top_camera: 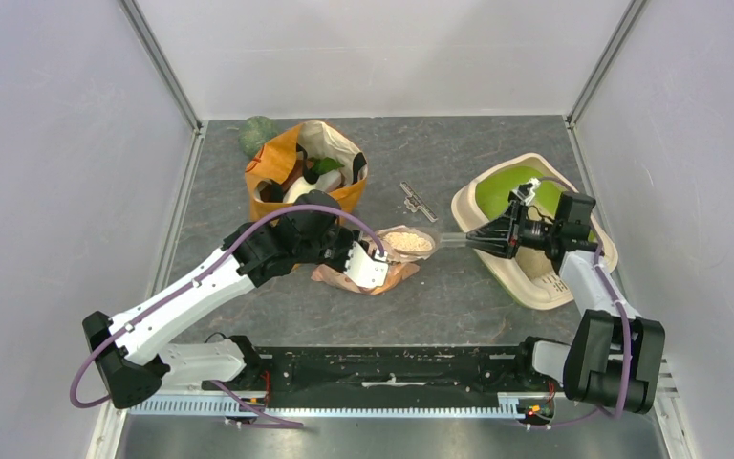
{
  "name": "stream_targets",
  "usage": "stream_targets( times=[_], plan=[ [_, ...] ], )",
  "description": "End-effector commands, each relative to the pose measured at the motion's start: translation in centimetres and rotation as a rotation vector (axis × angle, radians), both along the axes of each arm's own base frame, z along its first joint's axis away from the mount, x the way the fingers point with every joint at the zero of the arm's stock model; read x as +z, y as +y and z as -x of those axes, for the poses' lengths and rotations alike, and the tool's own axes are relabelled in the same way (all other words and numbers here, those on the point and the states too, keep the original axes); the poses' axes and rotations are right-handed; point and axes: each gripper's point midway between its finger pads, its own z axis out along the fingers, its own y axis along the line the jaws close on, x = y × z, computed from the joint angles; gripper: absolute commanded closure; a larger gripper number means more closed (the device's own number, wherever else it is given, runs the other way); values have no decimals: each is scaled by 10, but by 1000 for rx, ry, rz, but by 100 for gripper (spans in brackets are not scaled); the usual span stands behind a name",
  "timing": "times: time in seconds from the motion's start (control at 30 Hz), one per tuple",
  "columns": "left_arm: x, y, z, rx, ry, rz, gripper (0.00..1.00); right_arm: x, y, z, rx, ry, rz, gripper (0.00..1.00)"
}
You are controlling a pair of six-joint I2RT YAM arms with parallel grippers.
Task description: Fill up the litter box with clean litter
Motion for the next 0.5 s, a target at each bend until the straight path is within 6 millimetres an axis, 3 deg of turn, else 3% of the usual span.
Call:
stream_targets(
  times=[0.0,0.47],
  plan=[
    [22,-4,-1,4,-24,47,98,24,-4,7,32,-98,0,100],
    [21,-4,-1,4,-21,46,98,38,-17,9,10,-105,-32,100]
  ],
)
